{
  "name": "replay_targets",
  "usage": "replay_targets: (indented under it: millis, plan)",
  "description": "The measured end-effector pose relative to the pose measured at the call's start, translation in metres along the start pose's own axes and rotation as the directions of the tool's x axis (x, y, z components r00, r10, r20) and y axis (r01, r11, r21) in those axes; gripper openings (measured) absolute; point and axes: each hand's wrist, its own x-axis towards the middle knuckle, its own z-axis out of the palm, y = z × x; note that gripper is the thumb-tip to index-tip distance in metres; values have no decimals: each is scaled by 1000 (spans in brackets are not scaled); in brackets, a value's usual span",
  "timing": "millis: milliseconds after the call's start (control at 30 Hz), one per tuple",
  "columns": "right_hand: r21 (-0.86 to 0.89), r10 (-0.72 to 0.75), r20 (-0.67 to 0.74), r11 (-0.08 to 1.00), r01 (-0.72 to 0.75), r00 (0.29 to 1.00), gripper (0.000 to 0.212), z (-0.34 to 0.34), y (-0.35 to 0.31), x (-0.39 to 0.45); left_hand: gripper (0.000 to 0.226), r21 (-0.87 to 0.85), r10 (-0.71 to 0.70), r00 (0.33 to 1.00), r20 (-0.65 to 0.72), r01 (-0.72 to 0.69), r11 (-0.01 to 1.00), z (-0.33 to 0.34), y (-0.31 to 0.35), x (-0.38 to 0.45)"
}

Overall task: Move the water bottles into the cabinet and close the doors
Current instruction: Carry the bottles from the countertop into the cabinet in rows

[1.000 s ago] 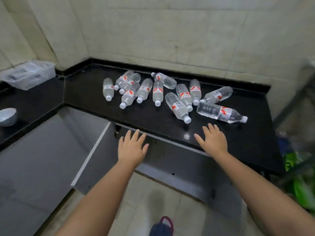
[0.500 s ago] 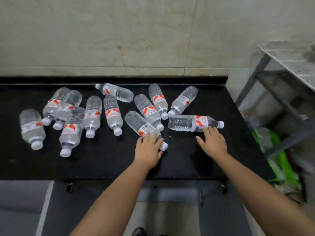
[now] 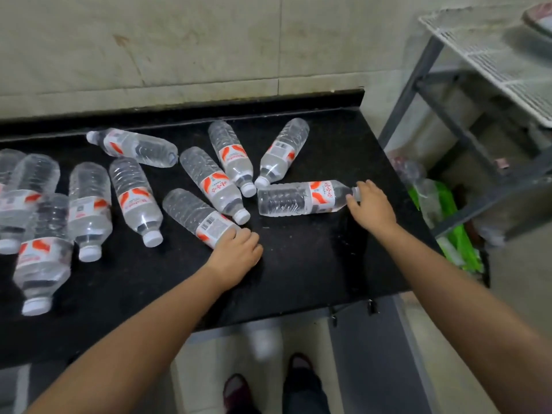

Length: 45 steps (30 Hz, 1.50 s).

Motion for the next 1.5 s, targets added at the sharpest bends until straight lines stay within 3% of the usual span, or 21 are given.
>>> replay_targets:
  millis: [67, 233, 400, 533, 567, 600, 700, 800, 933, 1033, 1133, 1233, 1333, 1500]
  plan:
    - [53, 27, 51, 998, -30, 998, 48, 2, 4, 14, 33, 21, 26, 999, -23, -26, 999, -2, 5, 1]
    - [246, 59, 98, 966, -81, 993, 38, 5, 14, 36, 42, -148, -58, 990, 130, 77, 986, -6, 15, 13]
    - [571, 161, 152, 791, -219, 975, 8, 1, 16, 41, 30, -75, -174, 956, 237, 197, 978, -38, 17, 8]
    - [661, 99, 109, 736, -146, 989, 23, -11, 10, 25, 38, -117, -302, 930, 210, 330, 937, -68, 11, -6]
    - [657, 49, 63, 749, -79, 997, 19, -16, 7, 17, 35, -178, -328, 913, 243, 374, 910, -77, 10, -10]
    - [626, -6, 15, 780, -4, 1000, 7, -21, 4, 8, 30, -226, -381, 905, 187, 418, 880, -80, 9, -16]
    - [426, -213, -125, 870, 246, 969, 28, -35, -6, -22, 23, -378, -535, 837, 118, 536, 755, -84, 9, -46]
    - [246, -382, -187, 874, 419, 905, 33, -44, -23, -66, 26, -462, -657, 752, 53, 602, 652, -100, 8, -83]
    - [-8, -600, -271, 783, 622, 752, 15, -39, -43, -145, 32, -578, -758, 651, 29, 630, 519, -118, 22, -139]
    - [-86, -687, -266, 716, 693, 677, 23, -34, -49, -200, 33, -592, -761, 649, -7, 610, 527, -119, 38, -184]
    - [-29, -717, -261, 674, 738, 646, 23, -36, -44, -242, 28, -609, -756, 652, 64, 625, 488, -117, 62, -222]
    - [52, -702, -196, 690, 722, 684, 23, -39, -45, -274, 29, -603, -690, 703, 173, 630, 490, -102, 91, -247]
    - [78, -634, 27, 772, 630, 773, 24, -20, -36, -291, 30, -593, -619, 727, 296, 648, 478, -76, 119, -261]
    - [60, -570, 340, 807, 587, 749, 23, 57, -5, -309, 33, -568, -532, 707, 467, 700, 432, -24, 154, -262]
